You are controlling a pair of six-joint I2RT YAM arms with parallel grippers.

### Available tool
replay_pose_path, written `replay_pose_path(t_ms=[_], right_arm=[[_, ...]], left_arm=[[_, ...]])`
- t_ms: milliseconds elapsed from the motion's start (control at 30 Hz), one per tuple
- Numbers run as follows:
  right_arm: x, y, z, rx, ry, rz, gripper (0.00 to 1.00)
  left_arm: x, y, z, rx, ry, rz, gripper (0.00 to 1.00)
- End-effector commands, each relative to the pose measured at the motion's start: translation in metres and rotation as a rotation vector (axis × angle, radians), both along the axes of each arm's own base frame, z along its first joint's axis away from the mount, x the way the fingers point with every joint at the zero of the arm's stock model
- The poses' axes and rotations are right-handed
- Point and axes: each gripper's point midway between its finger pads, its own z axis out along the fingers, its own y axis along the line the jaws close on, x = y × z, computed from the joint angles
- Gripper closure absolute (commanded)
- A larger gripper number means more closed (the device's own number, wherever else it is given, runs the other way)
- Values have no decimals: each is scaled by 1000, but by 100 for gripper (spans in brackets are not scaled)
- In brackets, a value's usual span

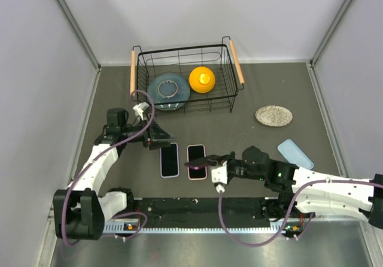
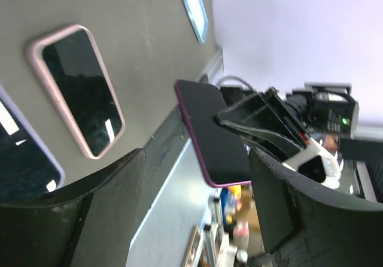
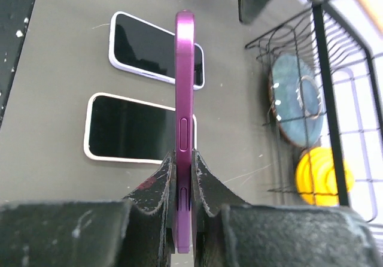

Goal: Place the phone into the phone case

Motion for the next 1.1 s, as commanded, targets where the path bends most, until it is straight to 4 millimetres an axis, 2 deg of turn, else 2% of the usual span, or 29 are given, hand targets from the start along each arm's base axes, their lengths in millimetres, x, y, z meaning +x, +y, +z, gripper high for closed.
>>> replay_pose_path(t_ms=[0,67,100,167,200,233,367,533,733,833,967,1067], right_arm=[[-3,9,51,64,-355,76,100],[-6,10,55,70,-426,84,100],[-7,9,49,63,-440,84,100],[-8,10,57,90,-506,72,100],[-8,10,51,82,-526,70,100],[-8,13,58,101,-589,63,100],[-4,13,60,94,-720,16,100],[-3,12,70,111,-762,-1,100],[4,16,70,90,-806,-36,100],[1,19,69,99,-809,-28,100],[1,20,65,81,-812,-21,100],[-1,22,59,66,-797,-1,100]], left_arm=[[-25,-28,24,-93,-69,-184,26],[-32,-33,15,-98,-22,-210,26],[-38,-39,10,-108,19,-248,26],[-49,-47,0,-114,82,-302,27],[-52,-50,-3,-111,97,-316,27],[-55,-53,-5,-106,105,-328,27],[-68,-70,-7,-97,128,-406,27],[-72,-75,-13,-107,163,-444,29],[-78,-87,-15,-118,187,-497,32],[-79,-91,-11,-139,199,-515,40],[-79,-91,-15,-143,232,-515,57],[-79,-92,-19,-142,255,-516,96]])
